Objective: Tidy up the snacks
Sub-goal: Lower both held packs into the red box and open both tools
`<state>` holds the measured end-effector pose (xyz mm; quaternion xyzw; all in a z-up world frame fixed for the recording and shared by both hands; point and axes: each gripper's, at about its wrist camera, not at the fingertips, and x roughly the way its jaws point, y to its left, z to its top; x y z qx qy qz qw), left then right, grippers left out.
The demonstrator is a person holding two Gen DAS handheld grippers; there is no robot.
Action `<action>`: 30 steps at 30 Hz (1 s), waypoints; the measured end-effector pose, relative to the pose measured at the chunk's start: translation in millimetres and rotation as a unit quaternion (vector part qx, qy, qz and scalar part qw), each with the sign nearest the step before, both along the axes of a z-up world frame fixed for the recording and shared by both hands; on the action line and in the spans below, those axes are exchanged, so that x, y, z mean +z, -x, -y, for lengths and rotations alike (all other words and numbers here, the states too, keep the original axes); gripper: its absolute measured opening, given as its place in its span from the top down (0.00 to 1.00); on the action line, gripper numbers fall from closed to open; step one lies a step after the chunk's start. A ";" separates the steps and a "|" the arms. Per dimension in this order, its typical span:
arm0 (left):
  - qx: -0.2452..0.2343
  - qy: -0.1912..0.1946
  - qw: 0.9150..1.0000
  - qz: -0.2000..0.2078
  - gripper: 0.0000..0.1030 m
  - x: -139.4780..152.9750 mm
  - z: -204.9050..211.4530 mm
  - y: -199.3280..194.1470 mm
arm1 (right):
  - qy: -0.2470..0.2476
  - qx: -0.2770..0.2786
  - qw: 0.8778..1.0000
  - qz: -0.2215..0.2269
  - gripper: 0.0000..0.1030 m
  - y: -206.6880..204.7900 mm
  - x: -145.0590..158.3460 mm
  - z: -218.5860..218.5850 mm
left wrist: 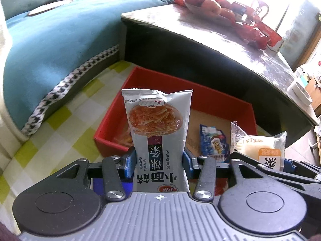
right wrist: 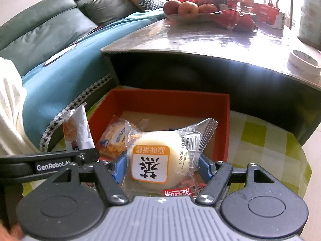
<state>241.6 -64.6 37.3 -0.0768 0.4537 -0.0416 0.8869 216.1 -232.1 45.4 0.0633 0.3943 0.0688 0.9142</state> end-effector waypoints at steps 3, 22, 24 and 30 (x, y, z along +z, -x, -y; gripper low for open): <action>-0.002 -0.002 1.000 0.001 0.46 -0.4 5.8 -9.3 | 0.000 -0.008 1.000 0.001 0.30 -7.0 0.4 3.0; 0.000 -0.018 1.000 -0.015 0.46 -23.6 23.1 -59.1 | 0.018 -0.038 0.999 -0.033 0.30 -60.1 -31.7 16.6; 0.002 -0.020 1.000 -0.018 0.46 -27.3 23.2 -63.4 | 0.022 -0.039 0.998 -0.038 0.30 -65.5 -36.9 16.5; 0.008 -0.024 0.999 -0.028 0.46 -37.5 23.5 -74.4 | 0.024 -0.038 0.998 -0.047 0.30 -79.0 -47.8 14.6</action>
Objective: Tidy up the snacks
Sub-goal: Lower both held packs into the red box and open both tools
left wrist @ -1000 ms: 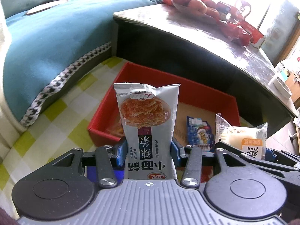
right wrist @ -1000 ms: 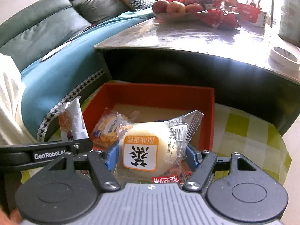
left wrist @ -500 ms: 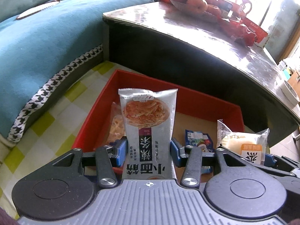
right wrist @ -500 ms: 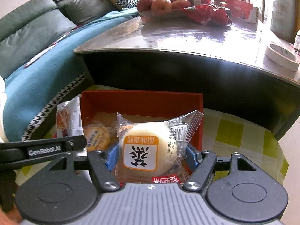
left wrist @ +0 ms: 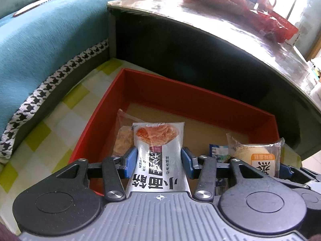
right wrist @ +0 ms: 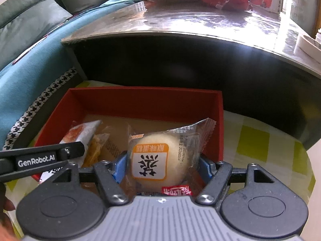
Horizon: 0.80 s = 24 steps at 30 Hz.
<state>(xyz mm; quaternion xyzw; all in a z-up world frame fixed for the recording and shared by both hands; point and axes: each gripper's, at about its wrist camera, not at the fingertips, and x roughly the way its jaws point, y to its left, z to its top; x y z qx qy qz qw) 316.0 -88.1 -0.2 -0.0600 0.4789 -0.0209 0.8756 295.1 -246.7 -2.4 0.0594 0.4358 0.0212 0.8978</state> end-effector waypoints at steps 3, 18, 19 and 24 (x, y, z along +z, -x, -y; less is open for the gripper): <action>0.001 0.000 1.000 -0.001 0.47 -2.5 -0.4 -3.3 | 0.000 0.003 1.000 -0.008 0.30 -7.4 -5.0 -0.6; 0.009 0.000 1.000 0.024 0.22 11.2 -7.4 -2.9 | 0.013 -0.003 1.000 0.015 0.26 -8.7 5.6 -1.3; 0.010 0.001 1.000 0.026 0.20 12.5 -7.5 -2.5 | 0.011 -0.002 1.000 0.018 0.26 -7.7 7.6 -0.3; 0.010 0.005 1.000 0.026 0.18 14.2 -7.7 -2.7 | 0.003 -0.001 1.000 0.022 0.26 -4.4 12.3 2.5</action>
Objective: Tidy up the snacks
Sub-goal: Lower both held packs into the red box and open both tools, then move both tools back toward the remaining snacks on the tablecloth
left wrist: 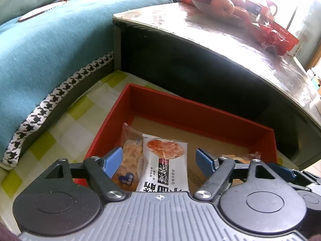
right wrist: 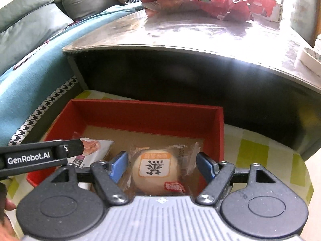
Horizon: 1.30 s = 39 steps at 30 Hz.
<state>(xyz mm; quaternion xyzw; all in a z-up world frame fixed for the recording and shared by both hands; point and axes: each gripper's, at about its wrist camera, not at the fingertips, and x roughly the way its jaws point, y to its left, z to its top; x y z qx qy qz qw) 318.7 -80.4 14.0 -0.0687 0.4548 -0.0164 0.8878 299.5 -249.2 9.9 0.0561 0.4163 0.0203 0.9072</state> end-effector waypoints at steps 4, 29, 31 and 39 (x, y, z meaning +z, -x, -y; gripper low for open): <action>0.000 0.002 1.000 0.001 0.16 1.0 -2.1 1.2 | 0.000 0.000 1.000 -0.001 0.26 -1.1 1.1 -2.2; -0.014 -0.005 1.000 0.022 0.14 25.8 -20.4 59.1 | -0.012 0.012 1.000 0.026 0.25 60.8 30.0 -8.8; -0.018 -0.007 1.000 0.021 0.14 25.5 -19.8 66.3 | -0.014 0.015 0.999 0.028 0.25 68.8 31.9 -9.8; -0.028 -0.014 0.999 0.014 0.13 20.9 -22.9 94.1 | -0.015 0.025 0.999 0.023 0.25 97.6 31.0 -13.2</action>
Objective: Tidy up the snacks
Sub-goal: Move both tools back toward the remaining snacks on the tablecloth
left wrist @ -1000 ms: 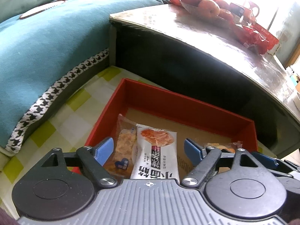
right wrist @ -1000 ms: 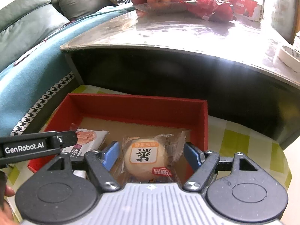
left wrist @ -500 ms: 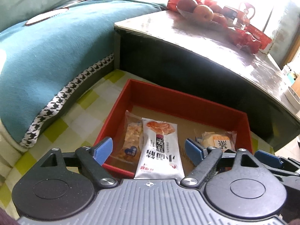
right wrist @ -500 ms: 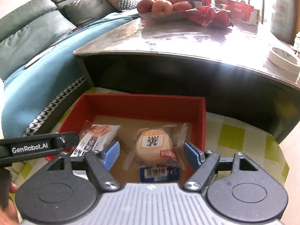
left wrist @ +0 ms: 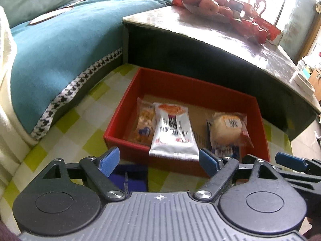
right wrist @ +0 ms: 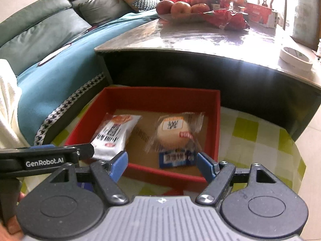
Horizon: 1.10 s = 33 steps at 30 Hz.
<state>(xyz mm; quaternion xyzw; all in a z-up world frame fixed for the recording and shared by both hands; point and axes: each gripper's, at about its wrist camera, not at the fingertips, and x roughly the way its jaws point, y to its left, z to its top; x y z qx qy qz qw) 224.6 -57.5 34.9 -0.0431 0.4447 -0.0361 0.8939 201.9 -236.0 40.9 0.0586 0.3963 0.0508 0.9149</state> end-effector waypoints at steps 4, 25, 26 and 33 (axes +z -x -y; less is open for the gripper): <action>-0.007 -0.007 1.000 -0.008 0.13 -5.3 -1.4 14.9 | -0.002 0.002 1.000 -0.004 0.22 13.4 -1.2 -1.4; 0.011 0.008 0.992 -0.127 0.11 -71.0 -11.7 55.3 | 0.007 0.013 0.999 -0.033 0.21 63.0 -17.0 8.1; 0.016 0.008 0.991 -0.130 0.10 -73.3 -10.9 54.3 | 0.007 0.014 0.999 -0.034 0.21 63.0 -17.0 8.9; 0.048 -0.002 0.987 -0.155 0.09 -98.6 -7.3 47.0 | 0.007 0.021 0.999 -0.039 0.21 67.7 -20.7 11.3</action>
